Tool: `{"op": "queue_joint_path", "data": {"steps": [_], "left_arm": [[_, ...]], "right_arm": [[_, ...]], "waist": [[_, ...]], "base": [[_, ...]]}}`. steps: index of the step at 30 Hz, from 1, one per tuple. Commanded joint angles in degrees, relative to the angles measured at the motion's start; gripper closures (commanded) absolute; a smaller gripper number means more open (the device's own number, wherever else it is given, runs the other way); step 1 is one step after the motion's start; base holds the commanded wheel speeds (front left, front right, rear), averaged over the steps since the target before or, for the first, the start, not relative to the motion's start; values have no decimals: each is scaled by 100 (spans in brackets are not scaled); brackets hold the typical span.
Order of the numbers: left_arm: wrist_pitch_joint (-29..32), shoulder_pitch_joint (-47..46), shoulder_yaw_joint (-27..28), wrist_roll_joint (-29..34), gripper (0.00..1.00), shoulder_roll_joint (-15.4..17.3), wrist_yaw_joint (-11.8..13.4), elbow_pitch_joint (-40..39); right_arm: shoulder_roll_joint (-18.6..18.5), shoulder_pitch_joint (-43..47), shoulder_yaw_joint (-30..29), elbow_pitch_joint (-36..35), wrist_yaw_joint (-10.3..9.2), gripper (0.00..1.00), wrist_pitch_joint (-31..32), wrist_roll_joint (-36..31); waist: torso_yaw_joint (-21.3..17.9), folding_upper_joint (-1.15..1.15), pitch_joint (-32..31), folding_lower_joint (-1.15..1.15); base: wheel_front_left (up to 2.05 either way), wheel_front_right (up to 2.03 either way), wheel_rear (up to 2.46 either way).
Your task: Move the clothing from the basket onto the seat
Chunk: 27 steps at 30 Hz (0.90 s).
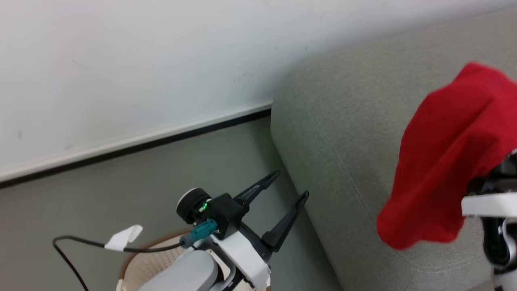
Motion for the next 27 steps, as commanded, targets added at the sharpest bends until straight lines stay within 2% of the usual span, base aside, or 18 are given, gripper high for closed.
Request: {"op": "queue_joint_path", "data": {"steps": [1, 10, 14, 23, 27], "left_arm": [[-1, -70, 24, 42, 0, 55, -20, 6], [78, -467, 51, 203, 0, 246, -152, -97], [125, -675, 68, 289, 0, 324, -200, -186], [168, -982, 57, 364, 0, 371, -268, -306], [166, -1026, 72, 366, 0, 429, -265, -293]], "right_arm": [[-29, -169, -28, 10, -12, 100, -14, -17], [-241, -1393, -629, 156, -12, 100, -14, 332], [-475, -1871, -959, 363, -12, 100, -13, 538], [-889, -2434, -1481, 1355, -12, 100, -13, 471], [-990, -2580, -1480, 1958, -12, 100, 16, 362]], "waist": [[160, 0, 247, 0], [609, 0, 1253, 0], [779, 0, 1674, 0], [1079, 0, 2318, 0], [1118, 0, 2457, 0]], "base": [[0, 0, 0], [0, 0, 0], [0, 0, 0], [0, 0, 0], [0, 0, 0]]}}
